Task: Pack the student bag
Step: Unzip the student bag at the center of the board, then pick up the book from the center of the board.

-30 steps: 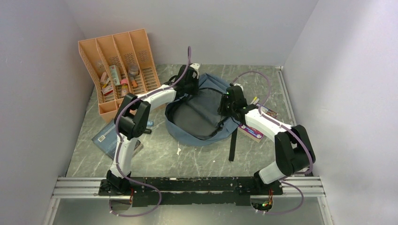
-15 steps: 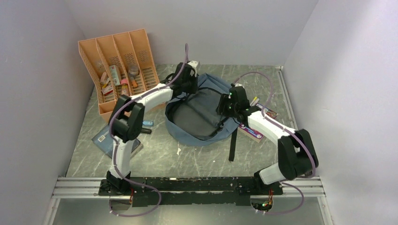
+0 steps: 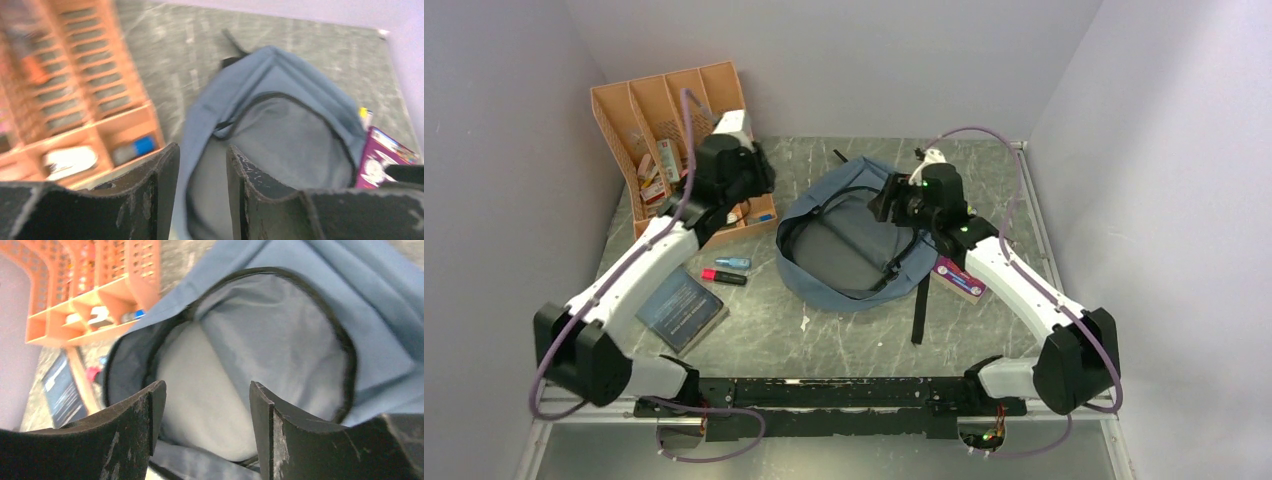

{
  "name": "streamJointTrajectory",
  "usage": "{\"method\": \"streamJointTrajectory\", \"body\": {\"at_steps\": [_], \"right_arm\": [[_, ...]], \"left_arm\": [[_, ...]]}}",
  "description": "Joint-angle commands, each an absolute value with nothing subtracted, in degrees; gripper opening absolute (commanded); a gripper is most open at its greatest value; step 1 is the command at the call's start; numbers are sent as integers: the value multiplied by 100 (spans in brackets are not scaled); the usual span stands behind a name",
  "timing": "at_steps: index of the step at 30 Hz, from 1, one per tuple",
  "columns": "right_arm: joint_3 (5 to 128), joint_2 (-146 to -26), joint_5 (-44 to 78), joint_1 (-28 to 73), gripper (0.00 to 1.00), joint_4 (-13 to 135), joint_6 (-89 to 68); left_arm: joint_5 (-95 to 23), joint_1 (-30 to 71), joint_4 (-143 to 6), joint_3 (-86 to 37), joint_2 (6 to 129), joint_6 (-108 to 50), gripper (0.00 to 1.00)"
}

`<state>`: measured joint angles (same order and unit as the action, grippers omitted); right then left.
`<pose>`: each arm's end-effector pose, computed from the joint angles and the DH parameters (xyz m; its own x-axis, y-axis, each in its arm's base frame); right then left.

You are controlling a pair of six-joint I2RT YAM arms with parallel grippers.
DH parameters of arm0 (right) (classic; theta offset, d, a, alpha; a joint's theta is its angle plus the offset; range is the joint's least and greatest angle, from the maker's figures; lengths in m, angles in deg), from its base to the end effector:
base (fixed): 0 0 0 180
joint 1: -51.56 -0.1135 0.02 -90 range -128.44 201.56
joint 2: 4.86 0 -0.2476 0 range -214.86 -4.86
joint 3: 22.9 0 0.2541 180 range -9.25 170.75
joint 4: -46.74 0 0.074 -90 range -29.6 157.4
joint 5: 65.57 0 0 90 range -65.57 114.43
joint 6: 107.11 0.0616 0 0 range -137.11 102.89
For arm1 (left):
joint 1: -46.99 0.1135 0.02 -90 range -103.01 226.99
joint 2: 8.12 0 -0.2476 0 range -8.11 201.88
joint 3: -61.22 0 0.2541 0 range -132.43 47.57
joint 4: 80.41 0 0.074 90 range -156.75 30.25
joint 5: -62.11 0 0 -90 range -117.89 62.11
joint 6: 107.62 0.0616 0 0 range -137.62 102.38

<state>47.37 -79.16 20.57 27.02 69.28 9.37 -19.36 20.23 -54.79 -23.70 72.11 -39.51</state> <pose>0.2963 0.1398 0.2734 -0.5734 0.2273 -0.7871 -0.2385 0.8728 0.4257 0.3231 -0.1527 0.3301 -0.4159 -0.2032 -0.8864 0.1795 0.9372 -0.2991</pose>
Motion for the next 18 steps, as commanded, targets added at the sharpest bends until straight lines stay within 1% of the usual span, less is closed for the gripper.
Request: {"method": "streamJointTrajectory", "body": {"at_steps": [1, 6, 9, 11, 15, 18], "right_arm": [[5193, -8188, 1840, 2062, 66, 6951, 916], [5710, -8941, 1735, 1137, 66, 6631, 1050], [6119, -9602, 1686, 446, 67, 6454, 1097], [6422, -10032, 1602, 55, 67, 6350, 1141], [6987, -10977, 1381, -583, 67, 6102, 1313], [7420, -11666, 1182, -891, 67, 6066, 1462]], "left_arm": [[-934, 2363, -4256, -1784, 6205, -4354, 45], [-145, 2582, -3275, -1412, 5192, -4592, 58], [454, 2631, -2546, -1547, 4898, -4792, 61], [800, 2642, -2221, -1769, 4693, -4860, 65], [1218, 2642, -1865, -2365, 4419, -4838, 67], [1282, 2639, -1760, -2715, 4366, -4738, 68]]}}
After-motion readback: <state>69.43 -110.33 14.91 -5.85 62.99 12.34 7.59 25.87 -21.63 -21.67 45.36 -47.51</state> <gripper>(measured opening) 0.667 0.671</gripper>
